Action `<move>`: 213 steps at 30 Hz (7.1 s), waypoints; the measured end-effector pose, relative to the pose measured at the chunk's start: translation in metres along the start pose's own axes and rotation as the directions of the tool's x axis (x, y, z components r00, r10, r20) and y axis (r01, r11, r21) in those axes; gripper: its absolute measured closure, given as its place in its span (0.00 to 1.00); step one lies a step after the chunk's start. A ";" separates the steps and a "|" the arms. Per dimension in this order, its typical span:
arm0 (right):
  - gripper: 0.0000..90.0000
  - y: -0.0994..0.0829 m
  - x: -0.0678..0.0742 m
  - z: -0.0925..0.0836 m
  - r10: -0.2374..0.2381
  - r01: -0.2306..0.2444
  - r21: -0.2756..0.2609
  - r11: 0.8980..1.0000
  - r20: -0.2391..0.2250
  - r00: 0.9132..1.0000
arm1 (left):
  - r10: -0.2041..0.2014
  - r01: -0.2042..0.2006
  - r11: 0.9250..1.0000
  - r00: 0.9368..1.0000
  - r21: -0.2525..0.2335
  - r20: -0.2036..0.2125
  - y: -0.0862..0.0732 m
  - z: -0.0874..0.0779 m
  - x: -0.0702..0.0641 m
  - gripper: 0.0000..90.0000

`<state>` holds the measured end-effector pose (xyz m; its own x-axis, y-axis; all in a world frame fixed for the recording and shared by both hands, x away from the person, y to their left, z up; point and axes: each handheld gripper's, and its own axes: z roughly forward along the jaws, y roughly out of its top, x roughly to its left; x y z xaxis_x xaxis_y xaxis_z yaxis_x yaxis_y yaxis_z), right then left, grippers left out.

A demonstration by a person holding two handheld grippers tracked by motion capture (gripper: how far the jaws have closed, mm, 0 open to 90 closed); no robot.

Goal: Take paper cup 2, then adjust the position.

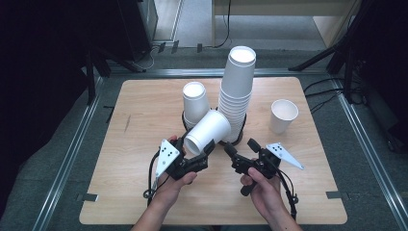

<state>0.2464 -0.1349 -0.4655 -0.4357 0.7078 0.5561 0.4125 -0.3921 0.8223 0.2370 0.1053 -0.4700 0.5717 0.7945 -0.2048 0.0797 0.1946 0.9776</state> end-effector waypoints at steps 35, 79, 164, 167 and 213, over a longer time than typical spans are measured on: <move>0.00 0.006 -0.006 -0.005 0.705 -0.696 0.113 0.710 -0.112 0.701 | 0.062 -0.062 0.998 0.995 -0.005 0.076 -0.018 0.008 -0.039 0.24; 0.11 0.001 -0.006 0.000 0.672 -0.670 0.076 0.738 -0.172 0.720 | 0.064 -0.068 0.998 0.976 0.014 0.209 -0.020 0.007 -0.048 0.22; 0.12 0.006 -0.045 0.007 -0.389 0.481 -0.142 0.865 0.417 0.822 | 0.044 -0.070 0.983 0.987 0.167 0.155 -0.003 0.004 -0.030 0.10; 0.12 0.006 -0.049 0.007 -0.401 0.497 -0.132 0.858 0.432 0.808 | 0.044 -0.070 0.982 0.987 0.173 0.152 -0.004 0.004 -0.029 0.10; 0.12 -0.013 -0.105 0.021 -0.485 0.546 0.014 0.837 0.481 0.730 | 0.033 0.019 0.966 0.980 0.257 -0.198 -0.029 -0.061 0.071 0.10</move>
<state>0.3032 -0.1913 -0.5373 -0.1334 0.9898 -0.0508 0.1187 0.0669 0.9907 0.2249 0.1910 -0.5155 0.4009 0.8988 -0.1775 0.2978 0.0554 0.9530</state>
